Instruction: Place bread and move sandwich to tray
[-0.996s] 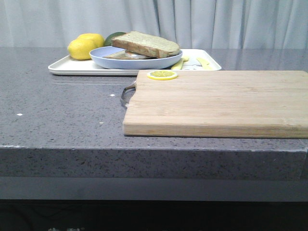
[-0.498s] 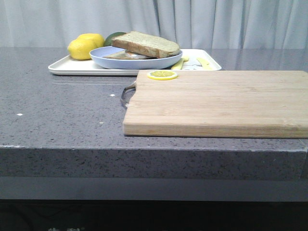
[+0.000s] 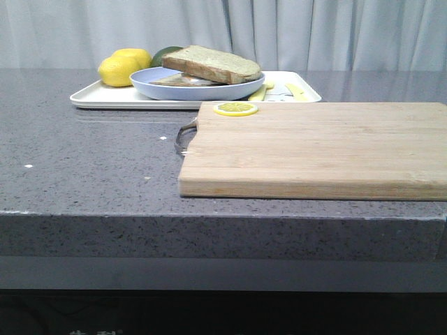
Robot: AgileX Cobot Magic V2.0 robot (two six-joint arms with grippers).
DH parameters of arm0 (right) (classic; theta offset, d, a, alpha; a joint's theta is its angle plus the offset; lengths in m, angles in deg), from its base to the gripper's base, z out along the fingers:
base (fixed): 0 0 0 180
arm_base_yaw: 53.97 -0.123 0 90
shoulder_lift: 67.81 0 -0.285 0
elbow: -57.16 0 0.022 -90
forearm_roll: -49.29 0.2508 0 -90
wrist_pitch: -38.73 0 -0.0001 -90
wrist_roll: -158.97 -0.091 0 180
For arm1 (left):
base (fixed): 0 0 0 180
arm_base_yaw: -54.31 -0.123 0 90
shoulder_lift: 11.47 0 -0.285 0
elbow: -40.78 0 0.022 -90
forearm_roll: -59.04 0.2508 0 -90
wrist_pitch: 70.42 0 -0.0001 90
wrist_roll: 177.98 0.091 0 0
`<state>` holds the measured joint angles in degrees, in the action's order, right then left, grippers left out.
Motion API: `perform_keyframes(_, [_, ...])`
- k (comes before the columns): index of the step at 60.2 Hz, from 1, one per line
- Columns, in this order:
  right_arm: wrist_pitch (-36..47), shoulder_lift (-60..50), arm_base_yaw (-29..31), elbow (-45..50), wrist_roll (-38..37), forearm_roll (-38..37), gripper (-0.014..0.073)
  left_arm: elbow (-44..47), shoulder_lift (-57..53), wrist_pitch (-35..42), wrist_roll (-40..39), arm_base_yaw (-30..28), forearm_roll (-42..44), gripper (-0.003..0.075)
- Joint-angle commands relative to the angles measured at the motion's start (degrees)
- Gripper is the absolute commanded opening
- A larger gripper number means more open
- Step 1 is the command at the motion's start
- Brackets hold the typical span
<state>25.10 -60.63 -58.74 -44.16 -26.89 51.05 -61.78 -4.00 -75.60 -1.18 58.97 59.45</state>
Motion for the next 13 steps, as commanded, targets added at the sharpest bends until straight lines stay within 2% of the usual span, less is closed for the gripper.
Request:
perform_keyframes(1, [4.2, -1.1, 0.2, -0.2, 0.1, -0.7, -0.0079, 0.6, -1.3, 4.6, -0.4, 0.0, -0.4, -0.0019])
perform_keyframes(13, [4.2, -1.1, 0.2, -0.2, 0.1, -0.7, -0.0079, 0.6, -1.3, 4.6, -0.4, 0.0, -0.4, -0.0019])
